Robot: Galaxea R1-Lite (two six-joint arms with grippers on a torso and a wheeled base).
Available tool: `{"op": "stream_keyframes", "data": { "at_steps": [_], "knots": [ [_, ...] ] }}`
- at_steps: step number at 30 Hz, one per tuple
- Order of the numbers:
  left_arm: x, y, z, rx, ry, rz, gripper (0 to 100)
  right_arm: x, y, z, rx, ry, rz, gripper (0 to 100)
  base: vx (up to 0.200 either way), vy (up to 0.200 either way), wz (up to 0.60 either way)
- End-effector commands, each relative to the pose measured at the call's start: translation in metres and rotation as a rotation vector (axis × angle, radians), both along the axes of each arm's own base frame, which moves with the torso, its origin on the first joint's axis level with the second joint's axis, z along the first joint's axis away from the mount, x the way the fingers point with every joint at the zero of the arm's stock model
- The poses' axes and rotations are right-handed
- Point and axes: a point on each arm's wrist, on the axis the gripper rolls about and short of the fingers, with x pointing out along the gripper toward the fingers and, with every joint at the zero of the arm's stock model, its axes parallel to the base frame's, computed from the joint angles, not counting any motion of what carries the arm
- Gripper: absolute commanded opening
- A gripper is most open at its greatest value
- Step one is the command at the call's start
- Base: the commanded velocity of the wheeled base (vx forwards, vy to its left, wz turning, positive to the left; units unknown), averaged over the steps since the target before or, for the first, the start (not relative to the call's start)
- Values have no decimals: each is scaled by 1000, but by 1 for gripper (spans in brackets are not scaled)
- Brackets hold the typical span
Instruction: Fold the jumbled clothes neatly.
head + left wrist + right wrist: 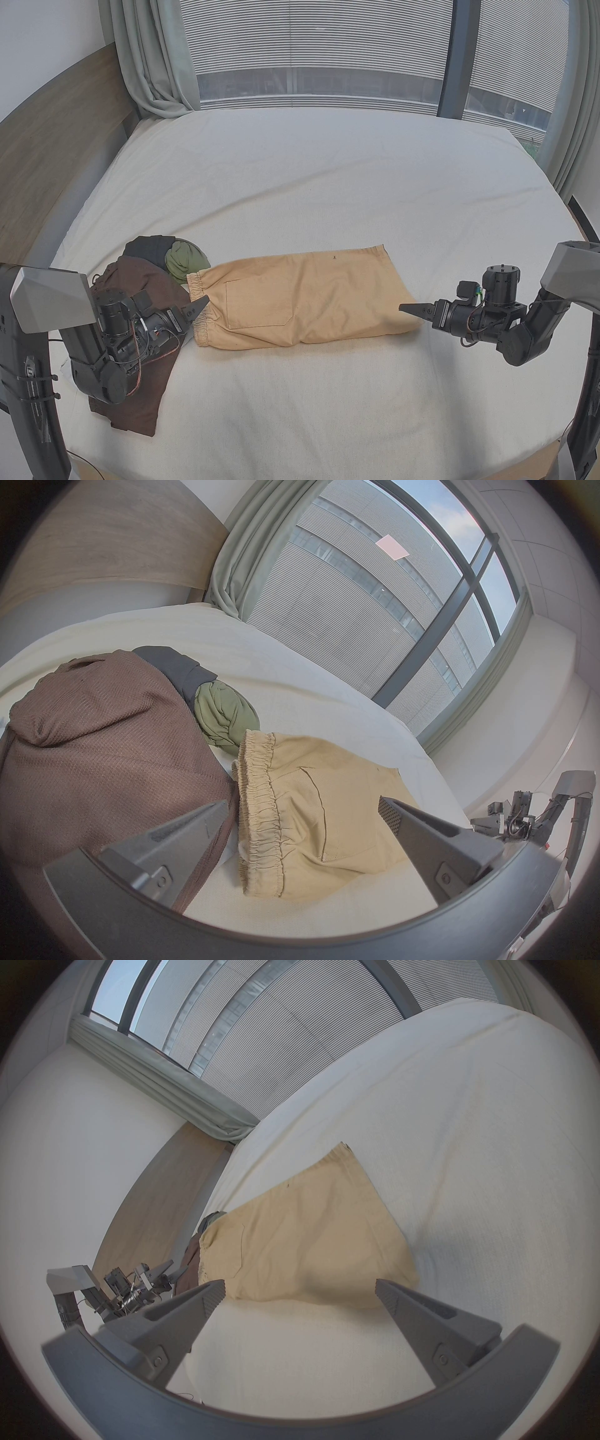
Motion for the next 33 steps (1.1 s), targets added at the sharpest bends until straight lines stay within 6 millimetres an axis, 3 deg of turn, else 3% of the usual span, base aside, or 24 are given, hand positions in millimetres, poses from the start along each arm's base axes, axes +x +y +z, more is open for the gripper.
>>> {"op": "stream_keyframes", "data": {
  "at_steps": [1, 16, 23, 33],
  "knots": [
    [0, 0, -1, 0, 2, 1, 100, 1, 1, -11, -10, 29, 5, 100, 0, 0, 0],
    [0, 0, -2, -2, 6, 1, 100, 5, 8, -35, -19, 87, 20, 100, 0, 0, 0],
    [0, 1, -2, -2, 6, 1, 100, 14, 11, -54, -25, 104, 11, 100, 0, 0, 0],
    [0, 2, -2, -2, 6, 4, 100, 31, 16, -65, -39, 79, -28, 100, 0, 0, 0]
  ]
}}
